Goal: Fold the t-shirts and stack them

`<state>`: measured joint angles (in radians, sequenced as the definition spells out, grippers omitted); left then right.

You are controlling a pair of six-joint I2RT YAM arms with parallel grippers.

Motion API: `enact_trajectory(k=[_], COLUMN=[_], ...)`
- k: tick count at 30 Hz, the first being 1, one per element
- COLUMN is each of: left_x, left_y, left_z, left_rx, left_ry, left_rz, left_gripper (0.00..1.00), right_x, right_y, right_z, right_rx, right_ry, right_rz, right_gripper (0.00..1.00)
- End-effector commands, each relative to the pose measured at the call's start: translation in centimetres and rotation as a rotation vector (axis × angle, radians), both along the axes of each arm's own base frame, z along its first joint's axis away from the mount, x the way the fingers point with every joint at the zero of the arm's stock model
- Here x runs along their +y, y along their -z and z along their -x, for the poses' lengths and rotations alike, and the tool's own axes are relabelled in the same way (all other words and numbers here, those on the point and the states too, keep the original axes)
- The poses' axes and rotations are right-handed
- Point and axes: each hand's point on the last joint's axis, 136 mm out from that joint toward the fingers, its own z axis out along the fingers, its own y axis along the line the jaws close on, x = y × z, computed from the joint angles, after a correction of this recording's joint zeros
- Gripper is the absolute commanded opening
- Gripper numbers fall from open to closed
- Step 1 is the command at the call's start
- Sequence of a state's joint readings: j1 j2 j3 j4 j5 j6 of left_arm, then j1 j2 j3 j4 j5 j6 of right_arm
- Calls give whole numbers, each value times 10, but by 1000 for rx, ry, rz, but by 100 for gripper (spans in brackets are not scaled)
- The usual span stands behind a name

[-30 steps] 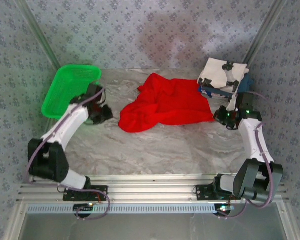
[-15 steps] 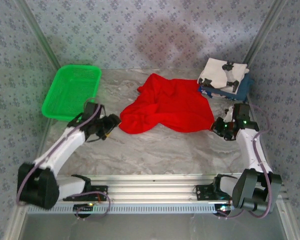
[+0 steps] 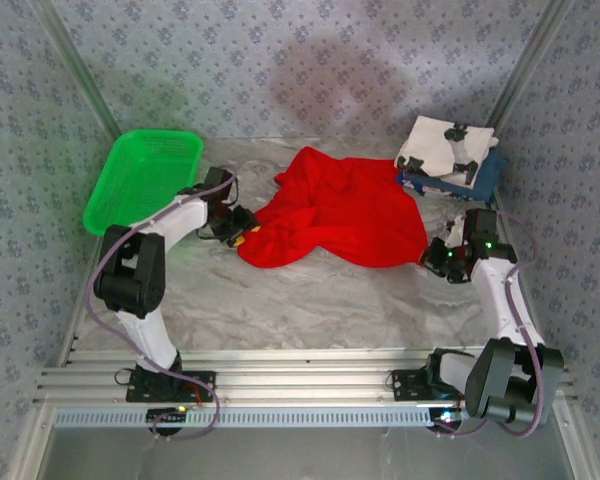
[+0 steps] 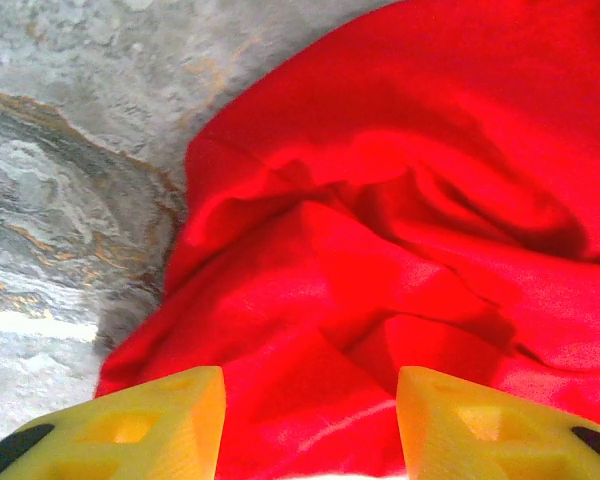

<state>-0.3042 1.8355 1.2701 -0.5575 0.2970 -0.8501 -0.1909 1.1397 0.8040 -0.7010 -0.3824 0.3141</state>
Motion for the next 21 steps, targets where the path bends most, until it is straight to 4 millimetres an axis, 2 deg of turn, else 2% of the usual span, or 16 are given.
enact_trajectory(k=[1, 4, 12, 19, 21], left_x=[0, -3, -2, -2, -1], left_y=[5, 9, 18, 30, 31], left_z=[0, -6, -4, 6, 9], left_rx=[17, 18, 58, 121, 129], left_ry=[28, 15, 47, 108, 126], left_rz=[-42, -31, -73, -117, -125], left_gripper=[47, 43, 42, 37, 28], right_x=[5, 5, 5, 5, 5], right_y=[2, 3, 2, 1, 1], right_z=[11, 12, 13, 10, 10], right_rx=[19, 21, 15, 4, 3], right_ry=[-23, -23, -27, -27, -27], right_rz=[-1, -1, 5, 2, 2], right_gripper=[0, 0, 0, 0, 0])
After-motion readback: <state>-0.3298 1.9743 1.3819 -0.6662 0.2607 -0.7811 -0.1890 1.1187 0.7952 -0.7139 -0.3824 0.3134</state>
